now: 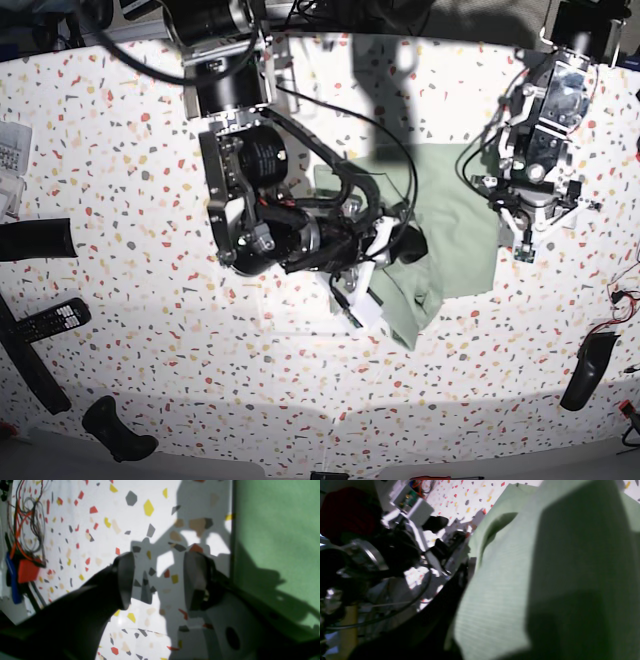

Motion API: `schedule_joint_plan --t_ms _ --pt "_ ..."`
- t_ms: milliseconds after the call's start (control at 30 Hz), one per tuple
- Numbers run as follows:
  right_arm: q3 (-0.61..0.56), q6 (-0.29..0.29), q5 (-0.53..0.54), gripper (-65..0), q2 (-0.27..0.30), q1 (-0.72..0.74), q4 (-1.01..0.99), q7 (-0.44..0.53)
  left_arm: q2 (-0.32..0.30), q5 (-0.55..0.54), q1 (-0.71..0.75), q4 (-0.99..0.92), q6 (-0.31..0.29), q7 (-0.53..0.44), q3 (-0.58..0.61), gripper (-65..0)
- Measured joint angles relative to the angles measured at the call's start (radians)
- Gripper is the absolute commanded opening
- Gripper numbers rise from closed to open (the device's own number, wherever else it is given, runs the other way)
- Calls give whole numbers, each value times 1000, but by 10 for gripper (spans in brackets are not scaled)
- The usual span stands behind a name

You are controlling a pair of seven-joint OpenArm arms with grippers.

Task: Fold the T-shirt properly
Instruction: 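Grasp the other strip end with the right gripper and lift it, then fold the lifted end over the stack with the right gripper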

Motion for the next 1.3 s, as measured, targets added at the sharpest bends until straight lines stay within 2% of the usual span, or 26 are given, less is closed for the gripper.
schedule_joint_plan --t_ms 100,200,300,333,367,433,467,500,633,733,800,867,1000,1133,1300 --pt "0 0 -15 -650 0 -9 0 0 3 55 0 0 45 2 0 -351" --pt "0 0 -14 -650 0 -16 0 0 6 120 0 1 63 16 4 -351" --pt "0 0 -15 -650 0 -15 0 4 4 246 6 20 103 77 4 -351" --pt "0 0 -15 -650 -1 -15 0 4 3 311 6 31 135 98 4 -351" --pt "0 0 -15 -650 -1 -15 0 7 3 391 5 45 190 118 4 -351" --pt "0 0 -16 -650 0 -15 0 7 -1 576 2 72 336 179 4 -351" --pt "0 0 -15 -650 -1 -15 0 8 -5 641 1 87 369 206 3 -351" --pt "0 0 -15 -650 -1 -15 0 8 -9 669 2 103 370 218 3 -351" --pt "-28 0 -16 -650 0 -15 0 8 -4 644 2 148 363 222 4 -351" --pt "-92 0 7 -460 6 -15 0 9 -3 645 2 168 362 221 4 -351" --pt "-155 0 81 -407 7 -14 0 6 -3 644 2 168 360 222 4 -351" --pt "-227 0 171 -406 3 -10 0 -13 -5 644 2 168 337 222 3 -351" --pt "-317 0 233 -406 4 -10 0 -15 -6 645 3 168 313 222 3 -351" --pt "-325 0 216 -406 4 -10 0 13 -6 645 3 168 313 222 3 -351" --pt "-264 0 83 -406 4 -8 0 156 -6 644 3 168 312 222 3 -351"
